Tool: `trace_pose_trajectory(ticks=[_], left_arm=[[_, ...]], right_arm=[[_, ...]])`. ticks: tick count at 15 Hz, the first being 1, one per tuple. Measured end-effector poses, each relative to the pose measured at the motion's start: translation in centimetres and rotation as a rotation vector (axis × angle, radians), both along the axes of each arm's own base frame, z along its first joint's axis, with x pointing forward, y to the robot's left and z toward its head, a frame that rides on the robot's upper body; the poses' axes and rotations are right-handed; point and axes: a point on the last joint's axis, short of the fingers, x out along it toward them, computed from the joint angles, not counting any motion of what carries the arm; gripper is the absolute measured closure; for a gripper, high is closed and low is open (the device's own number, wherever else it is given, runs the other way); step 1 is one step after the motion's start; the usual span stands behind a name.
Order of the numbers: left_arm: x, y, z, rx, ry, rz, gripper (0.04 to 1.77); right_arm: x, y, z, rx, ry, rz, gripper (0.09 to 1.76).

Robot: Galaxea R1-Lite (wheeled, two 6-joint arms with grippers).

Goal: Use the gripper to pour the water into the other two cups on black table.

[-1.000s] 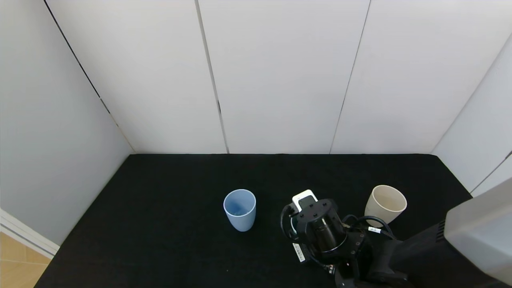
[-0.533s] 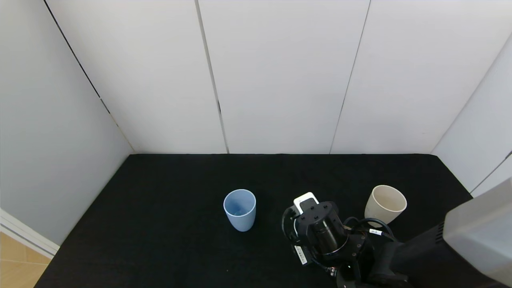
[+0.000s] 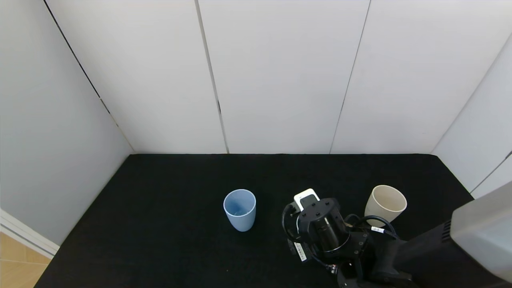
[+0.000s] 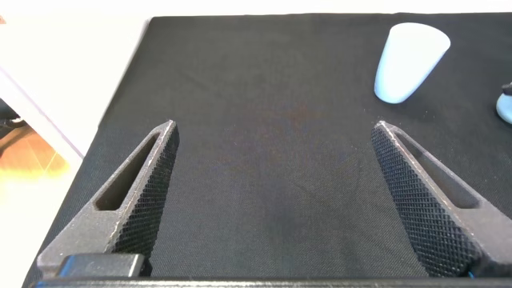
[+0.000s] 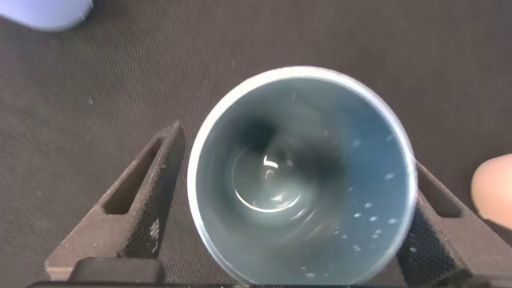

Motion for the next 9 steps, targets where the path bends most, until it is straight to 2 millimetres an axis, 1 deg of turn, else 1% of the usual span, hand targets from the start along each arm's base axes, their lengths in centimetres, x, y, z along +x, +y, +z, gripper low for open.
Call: trace_pose_trajectory(ticks=[2,5,9], left_arm=[[0.0,0.0,0.0,0.000,0.000,0.000,0.09],[0.0,0.0,0.0,0.000,0.000,-0.001,0.09],[0.0,0.0,0.0,0.000,0.000,0.000,0.09]], right_arm=[[-0.1,-0.1,0.8,0.009,-0.016,0.004,0.23],[-0.4,-0.4,2.5,0.025,-0.051,0.015,0.20],[-1.3,-1.4,5.6,0.070,-0.106,0.022,0.18]])
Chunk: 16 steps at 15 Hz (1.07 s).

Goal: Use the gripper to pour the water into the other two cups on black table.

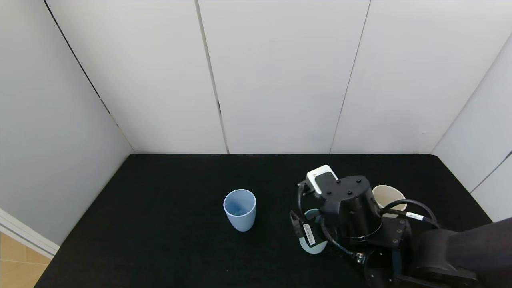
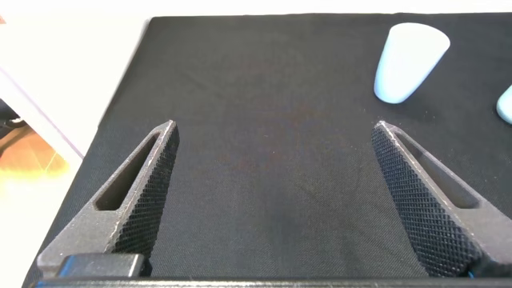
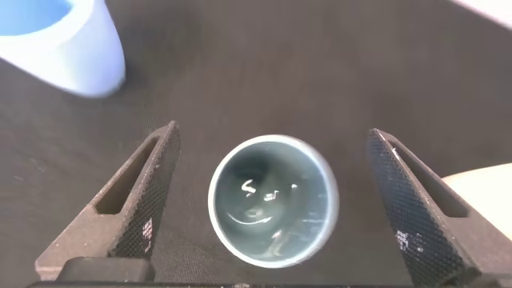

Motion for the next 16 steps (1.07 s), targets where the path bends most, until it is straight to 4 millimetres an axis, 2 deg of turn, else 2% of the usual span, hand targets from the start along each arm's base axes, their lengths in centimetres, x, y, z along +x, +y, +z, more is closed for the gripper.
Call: trace_pose_trajectory(ticks=[2,8,12,16], left_arm=[[0.0,0.0,0.0,0.000,0.000,0.000,0.09],[0.0,0.0,0.0,0.000,0.000,0.000,0.09],[0.0,0.0,0.0,0.000,0.000,0.000,0.09],[0.0,0.0,0.0,0.000,0.000,0.000,0.09]], right_arm=[[-0.6,-0.7,1.3,0.022,-0.025,-0.005,0.17],[-3.5,-3.7,3.0,0.047,-0.048,-0.005,0.16],[-6.0,-6.4,5.2,0.047,-0.116,-0.034,0.15],[-9.6,-10.0,7.7,-0.007,-0.229,-0.069,0.15]])
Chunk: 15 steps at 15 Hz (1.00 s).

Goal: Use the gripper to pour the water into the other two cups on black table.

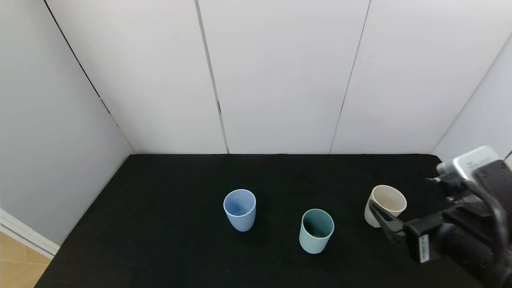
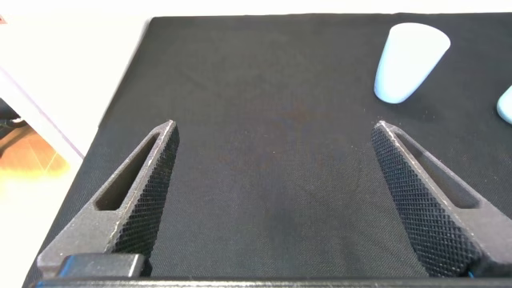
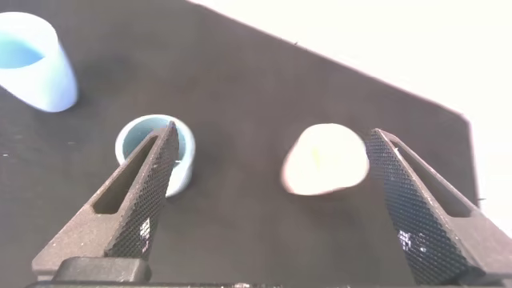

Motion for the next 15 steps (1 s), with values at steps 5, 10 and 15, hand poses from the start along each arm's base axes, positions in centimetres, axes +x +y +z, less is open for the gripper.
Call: trace_pose_trajectory(ticks=[5,10,15], left_arm=[[0.0,0.0,0.0,0.000,0.000,0.000,0.09],[0.0,0.0,0.0,0.000,0.000,0.000,0.09],[0.0,0.0,0.0,0.000,0.000,0.000,0.09]], right_arm=[[-4.5,-6.2,0.7,-0.014,-0.055,-0.061,0.15],[-8.0,-11.1,-1.3,0.036,-0.083,-0.097,0.15],[-10.8,-12.9,-3.3,0.110,-0.109,0.053,0.15]])
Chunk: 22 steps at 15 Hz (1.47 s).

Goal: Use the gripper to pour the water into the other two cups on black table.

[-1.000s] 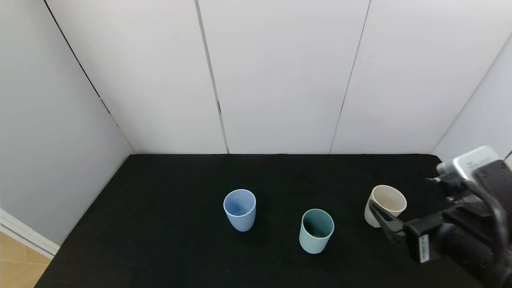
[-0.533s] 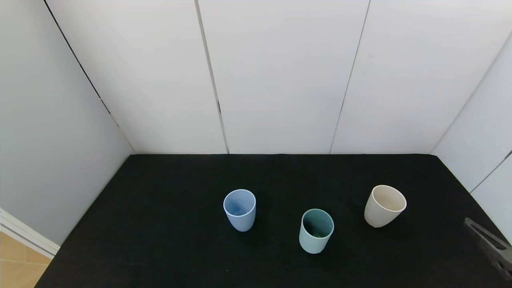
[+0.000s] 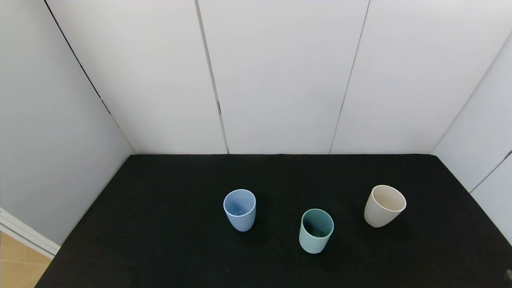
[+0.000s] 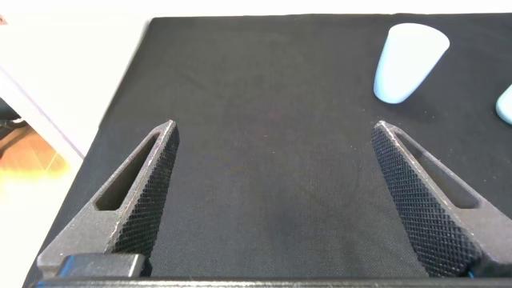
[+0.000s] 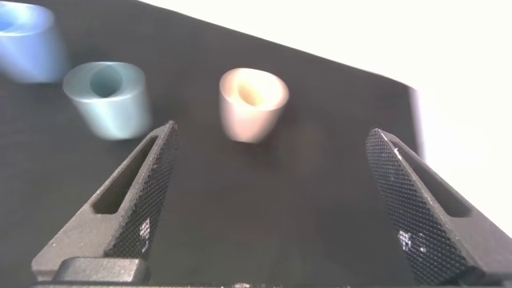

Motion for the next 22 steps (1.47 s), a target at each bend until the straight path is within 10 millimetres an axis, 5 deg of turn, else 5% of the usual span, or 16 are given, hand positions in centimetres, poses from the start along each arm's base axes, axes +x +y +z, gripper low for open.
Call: trace_pose_trajectory(ticks=[10,17,22], left_arm=[[0.0,0.0,0.0,0.000,0.000,0.000,0.09],[0.0,0.0,0.0,0.000,0.000,0.000,0.09],[0.0,0.0,0.0,0.000,0.000,-0.001,0.09]], right_arm=[[-3.1,-0.7,-4.7,0.086,-0.057,0.000,0.15],[-5.2,-1.1,-8.8,0.134,-0.022,-0.211,0.15],[-5.7,-1.2,-9.1,0.166,-0.075,-0.218,0.15]])
